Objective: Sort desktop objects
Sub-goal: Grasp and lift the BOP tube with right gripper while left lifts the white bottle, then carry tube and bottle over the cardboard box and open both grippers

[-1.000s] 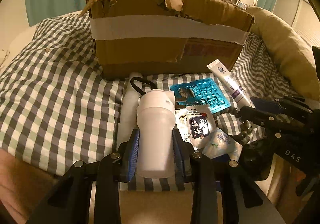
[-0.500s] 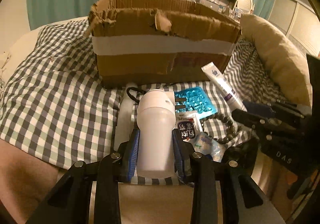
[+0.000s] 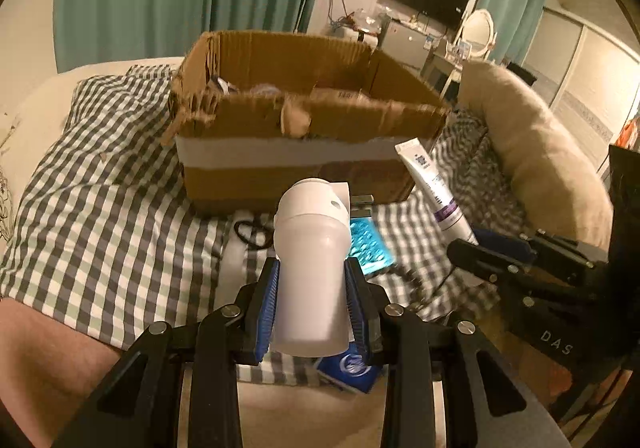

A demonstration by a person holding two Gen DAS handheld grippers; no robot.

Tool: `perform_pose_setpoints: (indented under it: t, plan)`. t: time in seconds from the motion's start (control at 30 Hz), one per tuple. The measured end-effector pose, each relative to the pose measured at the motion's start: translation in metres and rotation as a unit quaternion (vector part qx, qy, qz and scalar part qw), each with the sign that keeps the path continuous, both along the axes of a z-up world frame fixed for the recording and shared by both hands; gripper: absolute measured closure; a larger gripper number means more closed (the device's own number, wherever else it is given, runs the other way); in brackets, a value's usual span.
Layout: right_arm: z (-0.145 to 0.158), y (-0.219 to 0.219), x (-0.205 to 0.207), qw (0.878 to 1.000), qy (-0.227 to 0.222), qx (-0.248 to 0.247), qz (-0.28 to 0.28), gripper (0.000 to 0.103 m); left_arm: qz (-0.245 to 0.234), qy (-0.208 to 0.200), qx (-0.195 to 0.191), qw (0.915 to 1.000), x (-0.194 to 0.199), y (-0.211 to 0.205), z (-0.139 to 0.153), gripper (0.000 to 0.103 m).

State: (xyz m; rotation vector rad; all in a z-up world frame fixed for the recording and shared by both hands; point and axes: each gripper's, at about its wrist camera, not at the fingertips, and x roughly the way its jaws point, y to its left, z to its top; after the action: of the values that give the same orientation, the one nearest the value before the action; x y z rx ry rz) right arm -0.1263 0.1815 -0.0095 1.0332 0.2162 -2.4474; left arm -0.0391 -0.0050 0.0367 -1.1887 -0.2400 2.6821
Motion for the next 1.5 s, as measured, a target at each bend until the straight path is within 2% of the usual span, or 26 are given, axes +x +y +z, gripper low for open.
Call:
perform_pose_setpoints:
  t: [0.17, 0.37, 0.63, 0.77, 0.93, 1.07, 1.13, 1.17, 1.2, 1.23, 1.3, 1.33, 1.37, 1.47, 1.5]
  plan:
    - [0.021, 0.0, -0.003, 1.0, 0.016, -0.014, 0.005, 0.079, 0.004, 0.018, -0.002, 0.9998, -0.003, 0.003, 0.024, 0.071]
    - [0.052, -0.006, -0.018, 0.999, 0.039, -0.034, 0.016, 0.079, -0.002, 0.064, 0.005, 0.9979, -0.017, 0.005, 0.06, 0.071]
    - [0.08, -0.022, -0.067, 0.997, 0.059, -0.046, 0.016, 0.079, 0.0, 0.097, -0.003, 0.9953, -0.073, 0.005, 0.088, 0.071]
    - [0.089, -0.029, -0.094, 0.996, 0.069, -0.053, 0.015, 0.079, -0.004, 0.108, 0.005, 0.9941, -0.107, -0.002, 0.101, 0.071]
    - [0.079, -0.039, -0.14, 0.997, 0.053, -0.058, -0.006, 0.079, 0.008, 0.105, -0.01, 0.9943, -0.153, -0.009, 0.092, 0.071]
    - [0.049, -0.043, -0.175, 0.998, 0.027, -0.054, -0.019, 0.079, 0.018, 0.076, -0.007, 0.9969, -0.18, -0.017, 0.062, 0.071]
    - [0.038, -0.039, -0.182, 0.998, 0.027, -0.045, -0.032, 0.078, 0.018, 0.053, -0.002, 0.9984, -0.193, -0.022, 0.045, 0.07]
    - [0.033, -0.036, -0.183, 0.998, 0.031, -0.047, -0.039, 0.072, 0.02, 0.044, 0.001, 0.9988, -0.197, -0.024, 0.038, 0.07]
    - [0.026, -0.03, -0.185, 0.997, 0.031, -0.055, -0.049, 0.066, 0.027, 0.032, 0.007, 0.9991, -0.201, -0.028, 0.028, 0.067]
    - [0.023, -0.024, -0.184, 0.996, 0.035, -0.065, -0.059, 0.051, 0.03, 0.023, 0.011, 0.9992, -0.204, -0.031, 0.023, 0.056]
    - [0.026, -0.018, -0.18, 0.994, 0.046, -0.087, -0.051, 0.049, 0.032, 0.019, 0.015, 0.9992, -0.205, -0.035, 0.016, 0.051]
    - [0.029, -0.017, -0.177, 0.993, 0.047, -0.092, -0.049, 0.04, 0.024, 0.022, 0.013, 0.9994, -0.203, -0.033, 0.016, 0.047]
    - [0.031, -0.017, -0.176, 0.993, 0.052, -0.086, -0.054, 0.037, 0.017, 0.021, 0.01, 0.9996, -0.201, -0.03, 0.016, 0.045]
    - [0.04, -0.014, -0.162, 0.993, 0.076, -0.079, -0.051, 0.037, 0.015, 0.029, -0.006, 0.9994, -0.189, -0.024, 0.022, 0.034]
    - [0.044, -0.01, -0.154, 0.992, 0.083, -0.079, -0.051, 0.037, 0.021, 0.033, -0.012, 0.9992, -0.184, -0.023, 0.025, 0.024]
